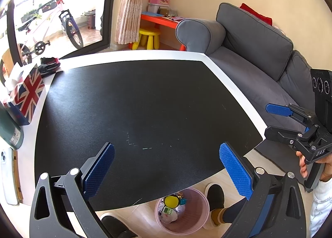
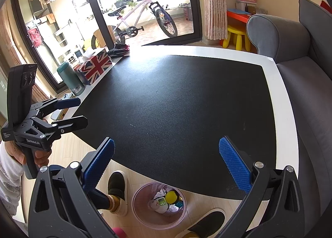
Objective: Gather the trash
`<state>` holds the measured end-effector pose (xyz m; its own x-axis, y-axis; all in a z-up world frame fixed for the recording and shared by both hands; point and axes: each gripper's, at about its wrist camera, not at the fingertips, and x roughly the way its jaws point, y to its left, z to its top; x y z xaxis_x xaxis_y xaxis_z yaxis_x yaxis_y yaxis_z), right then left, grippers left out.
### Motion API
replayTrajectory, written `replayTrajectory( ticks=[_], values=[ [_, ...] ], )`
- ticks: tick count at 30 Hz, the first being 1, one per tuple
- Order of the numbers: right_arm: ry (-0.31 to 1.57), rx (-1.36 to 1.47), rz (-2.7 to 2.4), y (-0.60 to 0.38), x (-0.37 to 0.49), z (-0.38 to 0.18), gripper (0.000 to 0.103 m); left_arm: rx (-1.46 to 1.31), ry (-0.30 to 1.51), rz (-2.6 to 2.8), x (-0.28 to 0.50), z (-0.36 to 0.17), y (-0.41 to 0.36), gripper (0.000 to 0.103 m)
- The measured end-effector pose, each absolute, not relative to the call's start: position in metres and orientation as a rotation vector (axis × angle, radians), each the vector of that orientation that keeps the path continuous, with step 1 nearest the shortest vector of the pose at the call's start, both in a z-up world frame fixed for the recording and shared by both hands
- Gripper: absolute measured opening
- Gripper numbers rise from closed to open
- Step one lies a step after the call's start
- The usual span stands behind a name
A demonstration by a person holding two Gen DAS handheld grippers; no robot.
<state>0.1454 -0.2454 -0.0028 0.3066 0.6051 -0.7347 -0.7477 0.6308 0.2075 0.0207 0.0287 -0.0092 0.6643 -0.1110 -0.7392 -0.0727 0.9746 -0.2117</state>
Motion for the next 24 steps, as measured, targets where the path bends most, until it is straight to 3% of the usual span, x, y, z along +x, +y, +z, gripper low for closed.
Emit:
replayTrajectory(
  ticks=[24],
  values=[
    [0.882, -0.186, 0.901, -0.2458, 0.1461, -0.0042, 0.099, -0.210, 0.879, -0.007, 0.0250, -0.0121, 0.0262, 0.097]
  ],
)
